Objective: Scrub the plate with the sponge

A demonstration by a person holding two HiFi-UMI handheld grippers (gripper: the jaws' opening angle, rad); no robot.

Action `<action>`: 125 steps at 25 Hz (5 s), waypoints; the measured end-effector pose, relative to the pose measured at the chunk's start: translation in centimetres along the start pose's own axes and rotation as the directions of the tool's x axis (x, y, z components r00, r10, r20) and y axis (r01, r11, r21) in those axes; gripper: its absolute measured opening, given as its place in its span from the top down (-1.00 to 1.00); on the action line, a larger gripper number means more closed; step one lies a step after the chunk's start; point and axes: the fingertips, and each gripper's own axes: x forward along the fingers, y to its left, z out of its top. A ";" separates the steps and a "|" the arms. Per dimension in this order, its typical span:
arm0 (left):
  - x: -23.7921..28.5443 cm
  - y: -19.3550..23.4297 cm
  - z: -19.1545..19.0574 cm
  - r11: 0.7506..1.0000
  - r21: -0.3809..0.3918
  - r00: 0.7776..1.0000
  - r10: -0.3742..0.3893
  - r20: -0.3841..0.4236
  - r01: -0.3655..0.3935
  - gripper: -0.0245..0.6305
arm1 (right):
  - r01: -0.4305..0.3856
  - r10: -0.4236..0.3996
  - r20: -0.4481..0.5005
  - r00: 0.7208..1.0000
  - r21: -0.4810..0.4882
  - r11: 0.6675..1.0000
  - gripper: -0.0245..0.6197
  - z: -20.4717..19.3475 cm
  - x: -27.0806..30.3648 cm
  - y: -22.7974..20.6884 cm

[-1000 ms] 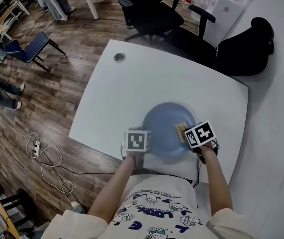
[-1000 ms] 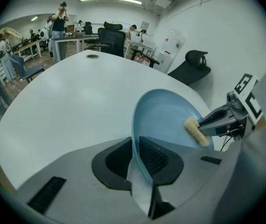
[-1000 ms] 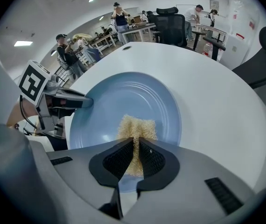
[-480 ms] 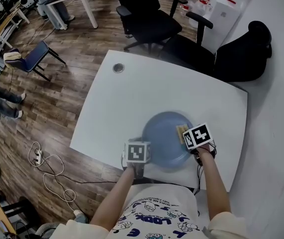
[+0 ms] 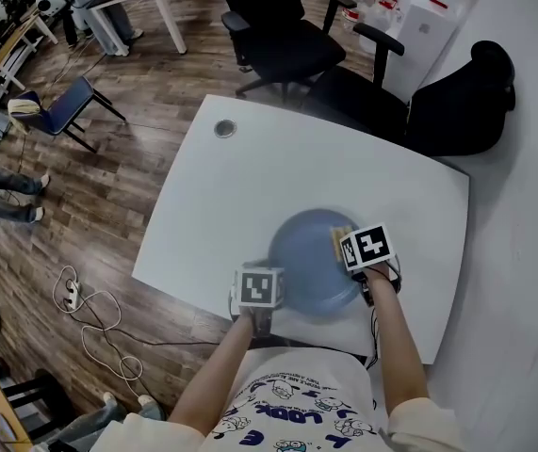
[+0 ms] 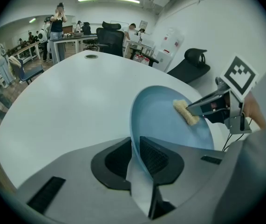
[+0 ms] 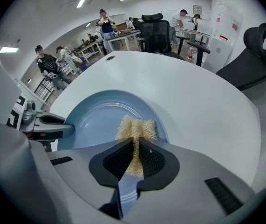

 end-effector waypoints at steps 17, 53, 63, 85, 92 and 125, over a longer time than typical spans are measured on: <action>0.1 0.0 -0.1 1.000 -0.013 1.000 -0.010 -0.004 0.010 0.74 | -0.015 0.015 0.013 1.000 -0.027 1.000 0.78 3.1 1.3 1.6; 0.1 0.4 0.1 0.999 -0.048 1.000 0.012 0.004 -0.012 0.74 | -0.178 0.189 0.043 0.981 -0.192 0.965 0.78 4.6 3.0 10.7; 0.2 0.6 0.0 0.998 -0.065 1.000 0.020 -0.002 -0.020 0.74 | -0.198 0.208 0.023 0.978 -0.220 0.955 0.78 3.9 3.0 12.1; 0.3 0.6 0.2 0.996 -0.086 1.000 0.027 0.005 -0.027 0.75 | -0.281 0.284 -0.022 0.959 -0.231 0.931 0.78 0.4 2.1 14.0; 0.0 0.8 0.1 0.996 -0.076 0.999 0.036 0.010 -0.035 0.76 | -0.285 0.287 -0.028 0.958 -0.235 0.929 0.78 -0.8 1.6 14.3; 0.3 0.2 -0.2 0.998 -0.055 1.000 0.005 -0.015 -0.005 0.75 | -0.298 0.281 -0.104 0.954 -0.260 0.918 0.78 -6.1 -0.5 12.8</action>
